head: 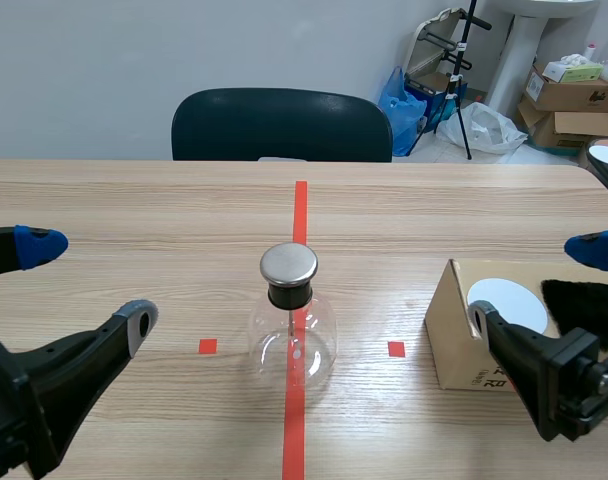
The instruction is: Do the electroscope experiment
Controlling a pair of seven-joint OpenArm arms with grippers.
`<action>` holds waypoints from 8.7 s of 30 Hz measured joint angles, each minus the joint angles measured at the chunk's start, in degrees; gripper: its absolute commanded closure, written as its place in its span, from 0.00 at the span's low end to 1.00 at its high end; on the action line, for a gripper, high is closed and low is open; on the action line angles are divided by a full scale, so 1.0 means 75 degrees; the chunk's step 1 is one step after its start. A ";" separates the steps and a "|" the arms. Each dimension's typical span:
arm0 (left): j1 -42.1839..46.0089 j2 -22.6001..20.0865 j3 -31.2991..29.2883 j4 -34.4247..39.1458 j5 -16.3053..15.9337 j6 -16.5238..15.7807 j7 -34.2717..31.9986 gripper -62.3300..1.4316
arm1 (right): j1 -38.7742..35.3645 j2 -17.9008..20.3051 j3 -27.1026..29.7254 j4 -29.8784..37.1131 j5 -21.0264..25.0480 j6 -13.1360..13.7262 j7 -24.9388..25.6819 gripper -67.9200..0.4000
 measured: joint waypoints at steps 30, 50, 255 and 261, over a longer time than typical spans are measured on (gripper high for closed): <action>0.0000 0.0000 0.0000 0.0000 0.0026 0.0000 -0.0055 0.00 | -0.0003 0.0000 0.0000 0.0000 -0.1023 0.0000 0.0029 0.00; 0.0003 0.0000 0.0000 0.0000 0.0026 0.0000 -0.0052 0.00 | -0.2929 -0.0338 0.0000 0.0819 -0.5528 -0.2731 0.1856 0.00; 0.0000 0.0000 0.0000 0.0000 0.0026 0.0000 -0.0055 0.00 | 0.1105 -0.2031 -0.2830 -0.4366 -1.1817 -0.8495 -0.0207 0.98; 0.0000 0.0000 0.0000 0.0000 0.0026 0.0000 -0.0055 0.00 | 0.1105 -0.2031 -0.2830 -0.4366 -1.1817 -0.8495 -0.0207 0.98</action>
